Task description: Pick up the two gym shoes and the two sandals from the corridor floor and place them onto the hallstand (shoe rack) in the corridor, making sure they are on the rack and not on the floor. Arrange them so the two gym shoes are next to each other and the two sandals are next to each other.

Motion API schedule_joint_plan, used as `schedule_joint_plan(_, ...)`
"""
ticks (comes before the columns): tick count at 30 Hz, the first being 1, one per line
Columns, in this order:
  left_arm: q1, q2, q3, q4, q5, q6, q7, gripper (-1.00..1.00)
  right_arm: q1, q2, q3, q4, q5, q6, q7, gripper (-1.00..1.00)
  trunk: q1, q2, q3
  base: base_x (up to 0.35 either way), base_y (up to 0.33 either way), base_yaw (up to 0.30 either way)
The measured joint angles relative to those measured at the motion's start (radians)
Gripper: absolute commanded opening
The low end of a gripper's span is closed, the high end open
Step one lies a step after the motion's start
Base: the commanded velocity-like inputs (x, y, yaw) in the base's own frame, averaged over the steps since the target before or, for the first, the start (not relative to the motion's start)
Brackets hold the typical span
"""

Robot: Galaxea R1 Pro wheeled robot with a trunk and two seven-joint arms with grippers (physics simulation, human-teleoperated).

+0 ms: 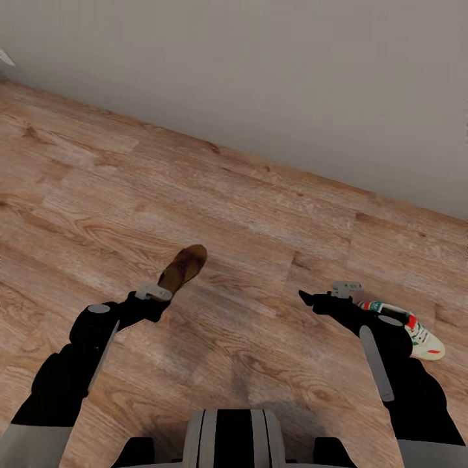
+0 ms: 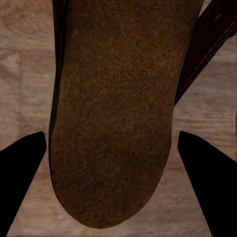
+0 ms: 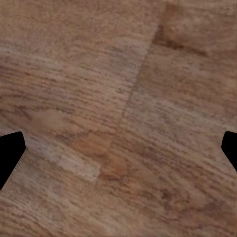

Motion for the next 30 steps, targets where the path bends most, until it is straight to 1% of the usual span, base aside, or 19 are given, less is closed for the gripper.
schedule_joint_plan(1, 0.000, -0.008, 0.016, 0.000, 0.009, 0.002, 0.000, -1.00, 0.000, 0.000, 0.000, 0.000, 0.000, 0.000, 0.000, 1.00, 0.000, 0.000, 0.004, 0.000, 0.000, 0.000)
schedule_joint_plan(2, 0.001, -0.022, 0.038, 0.000, 0.014, 0.003, 0.001, -1.00, 0.001, 0.000, 0.001, 0.000, 0.000, 0.000, 0.000, 1.00, -0.001, 0.000, 0.008, 0.000, 0.000, 0.000)
schedule_joint_plan(3, 0.001, -0.033, 0.052, 0.001, 0.020, 0.005, 0.001, -1.00, 0.002, 0.000, 0.001, 0.000, 0.000, -0.002, 0.000, 1.00, -0.001, 0.001, 0.012, 0.000, 0.000, 0.000)
schedule_joint_plan(4, 0.001, -0.041, 0.060, 0.001, 0.023, 0.005, 0.001, -1.00, 0.003, 0.000, 0.001, 0.000, 0.000, -0.004, 0.000, 1.00, -0.002, 0.001, 0.015, 0.000, 0.000, 0.000)
schedule_joint_plan(6, 0.001, -0.048, 0.068, 0.001, 0.024, 0.006, 0.001, -1.00, 0.003, 0.001, 0.001, 0.001, 0.000, -0.006, 0.000, 1.00, -0.003, 0.001, 0.023, 0.000, 0.000, 0.000)
schedule_joint_plan(10, 0.005, -0.054, 0.074, 0.001, 0.025, 0.006, 0.002, -1.00, 0.003, 0.000, 0.002, 0.001, 0.000, -0.009, 0.001, 1.00, -0.004, 0.002, 0.039, 0.000, 0.000, 0.000)
schedule_joint_plan(15, 0.037, -0.056, 0.077, 0.001, 0.026, 0.005, 0.002, -1.00, 0.003, 0.001, 0.003, 0.001, 0.000, -0.017, 0.002, 1.00, -0.007, 0.004, 0.058, 0.000, 0.000, 0.000)
schedule_joint_plan(17, 0.049, -0.056, 0.076, 0.001, 0.027, 0.005, 0.002, -1.00, 0.003, 0.001, 0.003, 0.002, 0.000, -0.041, 0.002, 1.00, -0.008, 0.004, 0.066, 0.000, 0.000, 0.000)
schedule_joint_plan(19, 0.063, -0.058, 0.076, 0.001, 0.027, 0.005, 0.002, -1.00, 0.003, 0.001, 0.003, 0.002, 0.000, -0.085, 0.002, 1.00, -0.009, 0.004, 0.073, 0.000, 0.000, 0.000)
schedule_joint_plan(22, 0.077, -0.072, 0.076, 0.001, 0.029, 0.005, 0.002, -1.00, 0.003, 0.001, 0.003, 0.002, -0.001, -0.132, 0.001, 1.00, -0.010, 0.005, 0.085, 0.000, 0.000, 0.000)
schedule_joint_plan(25, 0.080, -0.083, 0.078, 0.001, 0.029, 0.005, 0.002, -1.00, 0.003, 0.000, 0.002, 0.003, -0.004, -0.144, 0.000, 1.00, -0.011, 0.006, 0.097, 0.000, 0.000, 0.000)
schedule_joint_plan(30, 0.082, -0.089, 0.078, 0.001, 0.028, 0.004, 0.002, -1.00, 0.003, -0.002, 0.000, 0.004, -0.007, -0.149, 0.000, 1.00, -0.013, 0.007, 0.116, 0.000, 0.000, 0.000)
